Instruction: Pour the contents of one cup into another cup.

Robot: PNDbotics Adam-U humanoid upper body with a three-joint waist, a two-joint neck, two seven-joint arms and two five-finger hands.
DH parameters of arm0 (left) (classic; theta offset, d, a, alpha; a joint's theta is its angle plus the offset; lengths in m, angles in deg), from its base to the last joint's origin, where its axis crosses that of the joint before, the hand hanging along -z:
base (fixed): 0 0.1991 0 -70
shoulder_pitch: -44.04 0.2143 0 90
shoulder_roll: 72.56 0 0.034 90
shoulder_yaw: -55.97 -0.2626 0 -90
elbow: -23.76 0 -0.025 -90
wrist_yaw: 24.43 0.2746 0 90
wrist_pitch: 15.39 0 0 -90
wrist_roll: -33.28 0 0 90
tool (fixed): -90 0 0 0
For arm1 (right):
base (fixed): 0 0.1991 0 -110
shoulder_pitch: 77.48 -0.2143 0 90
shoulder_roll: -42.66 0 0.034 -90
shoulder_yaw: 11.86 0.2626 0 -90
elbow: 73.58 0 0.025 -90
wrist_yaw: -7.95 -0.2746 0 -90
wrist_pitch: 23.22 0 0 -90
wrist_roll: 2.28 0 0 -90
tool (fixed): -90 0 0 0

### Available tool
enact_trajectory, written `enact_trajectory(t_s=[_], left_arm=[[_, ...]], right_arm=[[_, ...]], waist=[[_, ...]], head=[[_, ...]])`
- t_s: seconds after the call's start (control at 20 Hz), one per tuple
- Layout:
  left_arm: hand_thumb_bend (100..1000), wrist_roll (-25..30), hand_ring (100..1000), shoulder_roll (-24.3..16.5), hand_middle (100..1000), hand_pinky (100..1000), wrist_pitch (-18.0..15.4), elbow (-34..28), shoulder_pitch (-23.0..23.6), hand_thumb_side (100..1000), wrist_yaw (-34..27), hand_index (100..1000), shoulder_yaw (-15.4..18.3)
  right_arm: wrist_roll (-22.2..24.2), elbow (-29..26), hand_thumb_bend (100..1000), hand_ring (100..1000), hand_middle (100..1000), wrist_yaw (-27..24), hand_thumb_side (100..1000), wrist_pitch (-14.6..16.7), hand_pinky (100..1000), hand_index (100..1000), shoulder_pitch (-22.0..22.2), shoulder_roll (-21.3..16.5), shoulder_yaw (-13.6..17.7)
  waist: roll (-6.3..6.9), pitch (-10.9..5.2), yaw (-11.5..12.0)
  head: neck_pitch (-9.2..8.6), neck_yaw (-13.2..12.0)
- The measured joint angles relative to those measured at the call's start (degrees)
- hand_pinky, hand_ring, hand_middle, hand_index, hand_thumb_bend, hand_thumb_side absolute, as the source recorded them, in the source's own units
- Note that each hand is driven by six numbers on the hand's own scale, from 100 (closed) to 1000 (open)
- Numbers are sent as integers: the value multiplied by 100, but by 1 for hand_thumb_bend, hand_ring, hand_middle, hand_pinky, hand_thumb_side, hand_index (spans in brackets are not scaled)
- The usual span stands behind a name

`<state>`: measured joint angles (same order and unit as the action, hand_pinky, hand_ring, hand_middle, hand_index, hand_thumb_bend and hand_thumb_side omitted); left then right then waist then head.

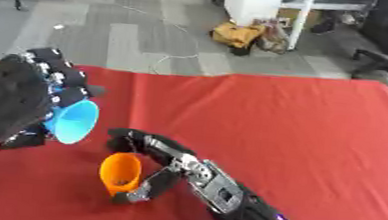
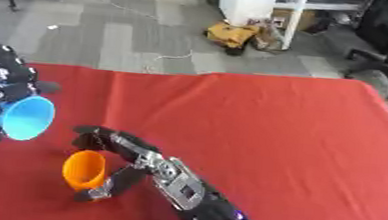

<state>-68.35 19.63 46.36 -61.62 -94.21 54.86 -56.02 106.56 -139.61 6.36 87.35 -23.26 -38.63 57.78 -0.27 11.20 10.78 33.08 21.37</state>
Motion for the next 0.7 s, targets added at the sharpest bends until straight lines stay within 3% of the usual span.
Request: enact_trajectory(t_s=[0.1, 0.25, 0.35, 0.4, 0.45, 0.5, 0.6, 0.7], left_arm=[[717, 129, 482, 190, 518, 488, 133, 218, 282, 100, -165, 676, 220], [791, 228, 526, 611, 572, 503, 391, 651, 738, 100, -440, 686, 603], [891, 193, 552, 864, 601, 517, 566, 961, 917, 100, -629, 694, 740], [963, 145, 604, 958, 657, 562, 617, 1113, 942, 136, -722, 718, 782], [963, 86, 609, 1034, 663, 568, 635, 1268, 943, 145, -820, 720, 819], [956, 14, 664, 1100, 713, 611, 618, 1422, 935, 255, -919, 742, 859], [948, -156, 703, 1234, 742, 646, 510, 1736, 866, 371, -1107, 752, 968], [940, -345, 710, 1364, 747, 659, 348, 2052, 746, 364, -1310, 756, 1101]], right_arm=[[18, 0, 643, 826, 776, 0, 100, 1, 868, 966, 0, 0, 19], [65, 6, 641, 825, 774, 0, 100, -6, 868, 965, 2, 2, 19], [91, 17, 640, 824, 772, 0, 100, -6, 868, 963, 5, 4, 18], [99, 25, 639, 824, 771, 0, 100, -9, 868, 963, 6, 5, 18], [107, 26, 639, 824, 771, 0, 100, -13, 868, 963, 9, 6, 18], [113, 27, 638, 824, 770, 0, 100, -14, 868, 962, 20, 7, 18], [123, 32, 637, 823, 769, 0, 100, -9, 868, 961, 51, 16, 18], [131, 43, 636, 823, 768, 0, 100, -3, 868, 960, 53, 35, 18]], waist=[[-46, 11, 5], [-9, 8, -29], [-10, 0, -29], [-18, -6, -29], [-21, -10, -29], [-21, -14, -29], [-28, -24, -29], [-43, -27, -26]], head=[[-5, 0], [-5, -2], [-3, -2], [-2, -2], [0, -2], [2, -2], [5, -2], [7, 0]])
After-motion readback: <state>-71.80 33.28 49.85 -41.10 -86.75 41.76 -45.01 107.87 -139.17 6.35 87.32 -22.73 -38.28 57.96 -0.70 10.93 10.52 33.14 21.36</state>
